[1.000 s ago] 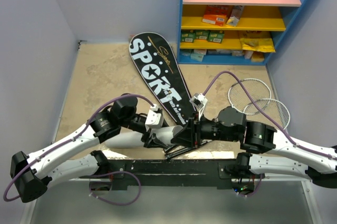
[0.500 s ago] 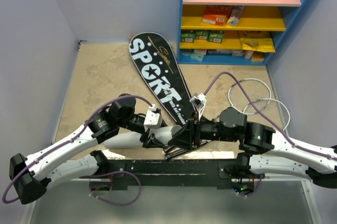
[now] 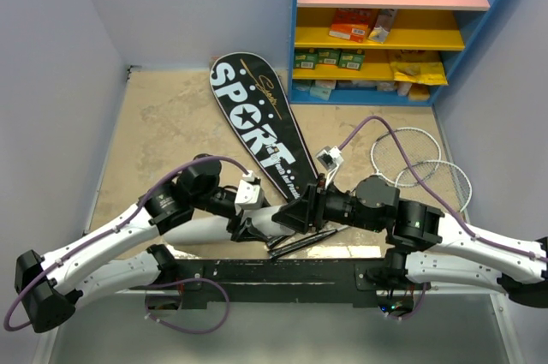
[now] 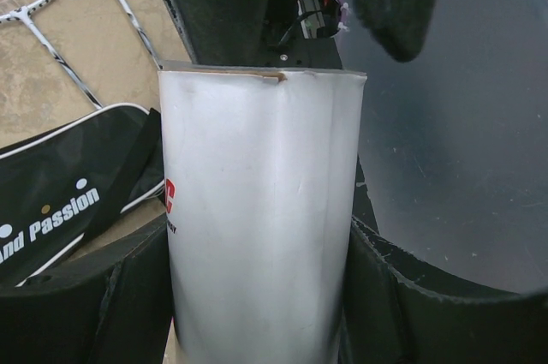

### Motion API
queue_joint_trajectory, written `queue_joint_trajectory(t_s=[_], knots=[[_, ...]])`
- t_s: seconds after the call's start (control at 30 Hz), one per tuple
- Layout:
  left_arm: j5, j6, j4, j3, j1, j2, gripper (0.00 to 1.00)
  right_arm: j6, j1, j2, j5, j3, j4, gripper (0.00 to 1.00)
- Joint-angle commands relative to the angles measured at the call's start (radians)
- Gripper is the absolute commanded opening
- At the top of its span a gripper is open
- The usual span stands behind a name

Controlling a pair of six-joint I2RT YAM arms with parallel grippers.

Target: Pack up the badminton gear

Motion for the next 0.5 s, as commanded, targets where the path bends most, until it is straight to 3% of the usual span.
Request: queue_joint_trajectory(t_s=[0.0,0.47], knots=[[0.077,-0.007,0.170,0.026,-0.009,-0.048,0.00,0.026,-0.015,0.019,0.058,-0.062,-0.012,0.54],[0.059,-0.010,0.181,0.026,-0.009,-0.071,0.00,0.118,-0.020,-0.076,0.003,-0.238,0.075,0.55]])
